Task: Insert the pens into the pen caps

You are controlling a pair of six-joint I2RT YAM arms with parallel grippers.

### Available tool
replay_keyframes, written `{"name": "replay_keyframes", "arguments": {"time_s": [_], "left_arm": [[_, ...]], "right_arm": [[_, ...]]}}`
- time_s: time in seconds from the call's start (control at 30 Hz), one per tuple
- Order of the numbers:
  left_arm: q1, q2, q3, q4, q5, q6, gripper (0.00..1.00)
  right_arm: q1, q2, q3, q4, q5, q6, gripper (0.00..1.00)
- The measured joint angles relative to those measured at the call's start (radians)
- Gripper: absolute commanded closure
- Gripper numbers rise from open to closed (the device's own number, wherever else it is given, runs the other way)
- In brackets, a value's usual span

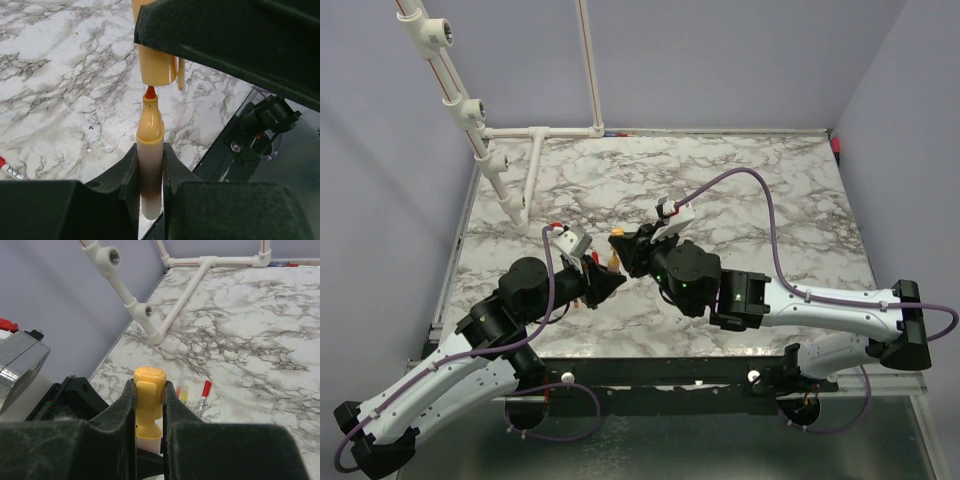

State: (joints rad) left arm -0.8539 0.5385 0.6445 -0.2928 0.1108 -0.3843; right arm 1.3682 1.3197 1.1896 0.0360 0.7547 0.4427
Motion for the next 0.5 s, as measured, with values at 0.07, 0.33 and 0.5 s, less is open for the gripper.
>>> {"name": "replay_keyframes", "arguments": {"time_s": [0.07, 0.33, 0.5], "left_arm": [[0.0, -0.001, 0.0, 0.0, -0.001, 0.0, 1.0], [0.0, -0.002, -0.004, 0.0, -0.008, 0.0, 1.0], [0.0, -0.002, -0.006, 0.0, -0.017, 0.0, 1.0]], "right_arm": [[0.001, 0.003, -0.001, 0.001, 0.004, 0.0, 0.99], [0.001, 0.005, -0.009, 0.002, 0.008, 0.002, 0.99], [0.004, 0.005, -0.022, 0.001, 0.007, 0.012, 0.99]]}}
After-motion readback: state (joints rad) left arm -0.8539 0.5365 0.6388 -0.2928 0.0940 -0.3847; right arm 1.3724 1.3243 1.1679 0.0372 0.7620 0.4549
